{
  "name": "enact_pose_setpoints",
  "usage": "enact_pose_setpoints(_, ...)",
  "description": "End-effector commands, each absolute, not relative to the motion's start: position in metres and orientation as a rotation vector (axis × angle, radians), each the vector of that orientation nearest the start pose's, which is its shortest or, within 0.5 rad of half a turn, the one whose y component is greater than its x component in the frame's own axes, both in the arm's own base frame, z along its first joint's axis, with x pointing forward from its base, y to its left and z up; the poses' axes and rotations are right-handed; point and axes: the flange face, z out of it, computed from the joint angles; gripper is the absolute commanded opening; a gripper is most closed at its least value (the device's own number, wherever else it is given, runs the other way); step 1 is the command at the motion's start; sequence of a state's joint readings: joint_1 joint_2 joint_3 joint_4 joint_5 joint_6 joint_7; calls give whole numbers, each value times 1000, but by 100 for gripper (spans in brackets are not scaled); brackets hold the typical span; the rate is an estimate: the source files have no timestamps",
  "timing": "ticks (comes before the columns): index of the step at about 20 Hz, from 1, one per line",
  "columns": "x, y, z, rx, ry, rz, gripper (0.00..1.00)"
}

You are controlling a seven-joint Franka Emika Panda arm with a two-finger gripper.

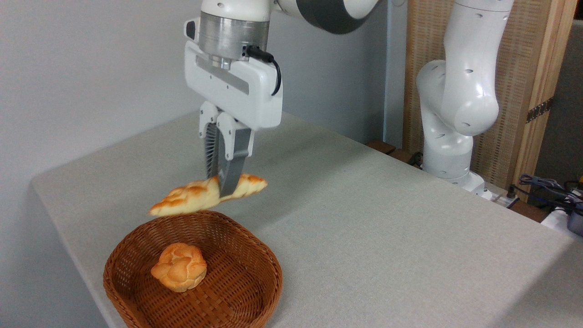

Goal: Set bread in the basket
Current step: 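Lift the braided roll and carry it over the wicker basket, then lower the roll into the basket beside the bun and open the gripper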

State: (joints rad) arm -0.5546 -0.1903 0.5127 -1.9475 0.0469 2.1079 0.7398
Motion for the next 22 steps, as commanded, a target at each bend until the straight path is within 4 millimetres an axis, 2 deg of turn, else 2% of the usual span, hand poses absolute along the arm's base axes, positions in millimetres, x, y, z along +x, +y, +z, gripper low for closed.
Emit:
enact_pose_setpoints(1, 559, -1, 576, -2697, 1168, -499, 84)
enact_pose_setpoints(2, 560, -2, 573, -2669, 1179, -473, 87)
enact_pose_setpoints(3, 562, -2, 569, -2644, 1188, -445, 96)
enact_pose_setpoints(4, 563, -2, 568, -2630, 1189, -439, 100)
enact_pose_setpoints(22, 563, -2, 574, -2659, 1150, -465, 100)
